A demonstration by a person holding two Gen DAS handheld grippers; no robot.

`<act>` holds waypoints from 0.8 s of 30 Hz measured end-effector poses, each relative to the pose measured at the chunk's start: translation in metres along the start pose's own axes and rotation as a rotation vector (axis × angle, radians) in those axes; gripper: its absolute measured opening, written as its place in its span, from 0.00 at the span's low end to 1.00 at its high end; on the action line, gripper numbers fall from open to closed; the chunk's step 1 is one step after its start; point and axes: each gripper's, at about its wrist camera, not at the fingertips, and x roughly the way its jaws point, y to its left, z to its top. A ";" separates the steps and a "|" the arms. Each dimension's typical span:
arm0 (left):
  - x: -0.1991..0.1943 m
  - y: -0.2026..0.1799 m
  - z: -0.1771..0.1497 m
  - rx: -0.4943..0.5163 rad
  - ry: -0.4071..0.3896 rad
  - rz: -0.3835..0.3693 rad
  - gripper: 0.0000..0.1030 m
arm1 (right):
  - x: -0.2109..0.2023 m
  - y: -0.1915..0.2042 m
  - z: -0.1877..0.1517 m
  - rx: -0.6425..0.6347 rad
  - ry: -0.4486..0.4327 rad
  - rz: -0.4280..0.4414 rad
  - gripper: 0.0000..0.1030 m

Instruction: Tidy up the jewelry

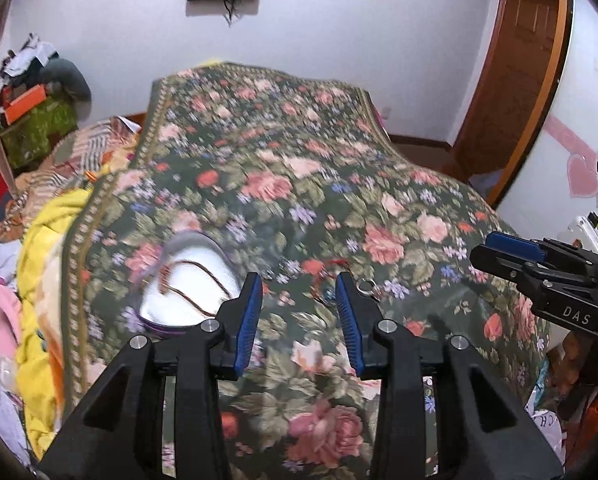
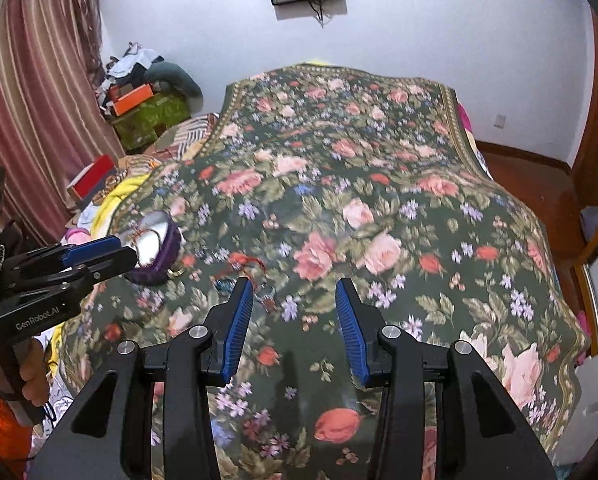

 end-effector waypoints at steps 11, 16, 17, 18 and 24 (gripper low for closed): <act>0.056 -0.019 -0.015 0.009 0.132 -0.073 0.36 | 0.026 -0.010 -0.012 0.011 0.078 0.016 0.38; 0.075 -0.018 -0.018 0.011 0.161 -0.064 0.36 | 0.037 -0.008 -0.012 0.007 0.103 0.030 0.38; 0.079 -0.015 -0.019 0.002 0.172 -0.064 0.36 | 0.040 -0.007 -0.013 0.006 0.110 0.033 0.38; 0.082 -0.012 -0.020 -0.006 0.180 -0.061 0.36 | 0.042 -0.007 -0.013 0.005 0.116 0.037 0.38; 0.085 0.009 -0.027 -0.042 0.188 -0.021 0.36 | 0.052 -0.001 -0.011 0.001 0.135 0.061 0.38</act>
